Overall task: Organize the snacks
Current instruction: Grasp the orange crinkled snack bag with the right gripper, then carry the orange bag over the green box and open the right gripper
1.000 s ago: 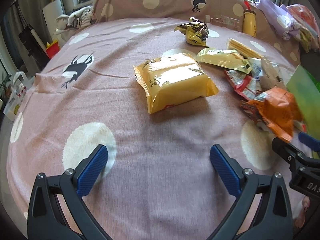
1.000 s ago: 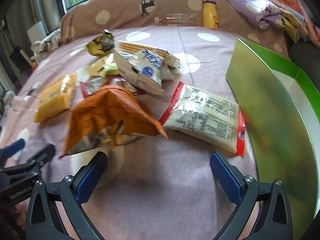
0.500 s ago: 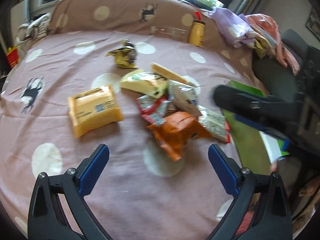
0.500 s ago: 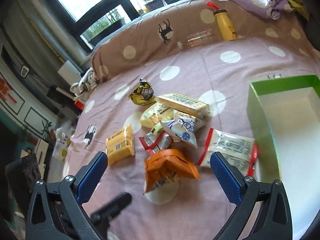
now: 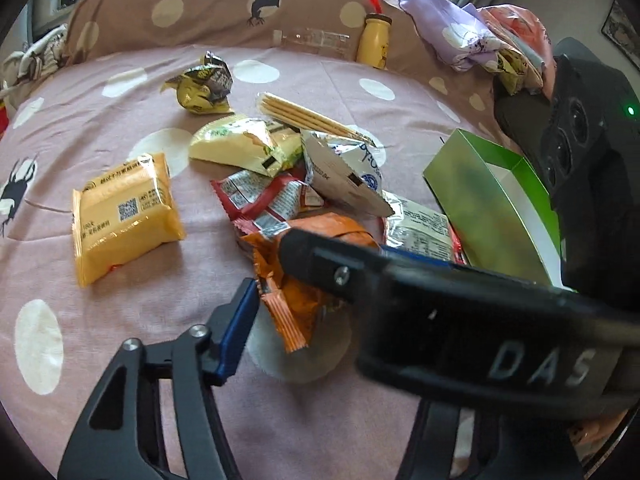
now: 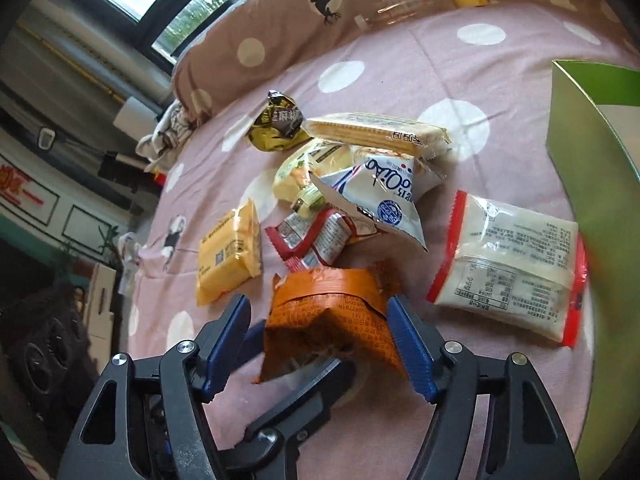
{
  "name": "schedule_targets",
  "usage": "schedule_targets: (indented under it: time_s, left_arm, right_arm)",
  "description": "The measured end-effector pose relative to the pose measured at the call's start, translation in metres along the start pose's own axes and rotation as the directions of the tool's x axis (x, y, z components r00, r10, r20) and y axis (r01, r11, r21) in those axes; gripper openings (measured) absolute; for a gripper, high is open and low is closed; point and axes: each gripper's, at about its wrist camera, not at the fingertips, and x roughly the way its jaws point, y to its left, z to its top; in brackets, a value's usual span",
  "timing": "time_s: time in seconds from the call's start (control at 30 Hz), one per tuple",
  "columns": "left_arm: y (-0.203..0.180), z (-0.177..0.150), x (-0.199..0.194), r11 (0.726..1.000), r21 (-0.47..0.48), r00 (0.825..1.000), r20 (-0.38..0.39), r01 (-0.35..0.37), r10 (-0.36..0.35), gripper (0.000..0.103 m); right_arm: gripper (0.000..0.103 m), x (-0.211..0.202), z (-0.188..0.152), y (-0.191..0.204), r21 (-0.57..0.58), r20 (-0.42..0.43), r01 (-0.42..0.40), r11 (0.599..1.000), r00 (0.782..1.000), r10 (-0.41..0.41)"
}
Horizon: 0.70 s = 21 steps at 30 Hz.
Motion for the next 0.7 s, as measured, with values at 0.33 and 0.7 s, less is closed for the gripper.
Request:
schedule_targets:
  time_s: [0.33,0.7]
  left_arm:
    - [-0.009,-0.003,-0.019,0.999,0.043,0.996,0.090,-0.019,0.015,0.046]
    - [-0.080,0.010,-0.053,0.970,0.241,0.961,0.272,-0.028,-0.040,0.045]
  right_arm:
    - [0.065,-0.022,-0.007,0.000,0.021,0.040,-0.033,0.999,0.999,0.033]
    - [0.065,-0.103,-0.004,-0.017,0.047,0.259,-0.082,0.996,0.964,0.067]
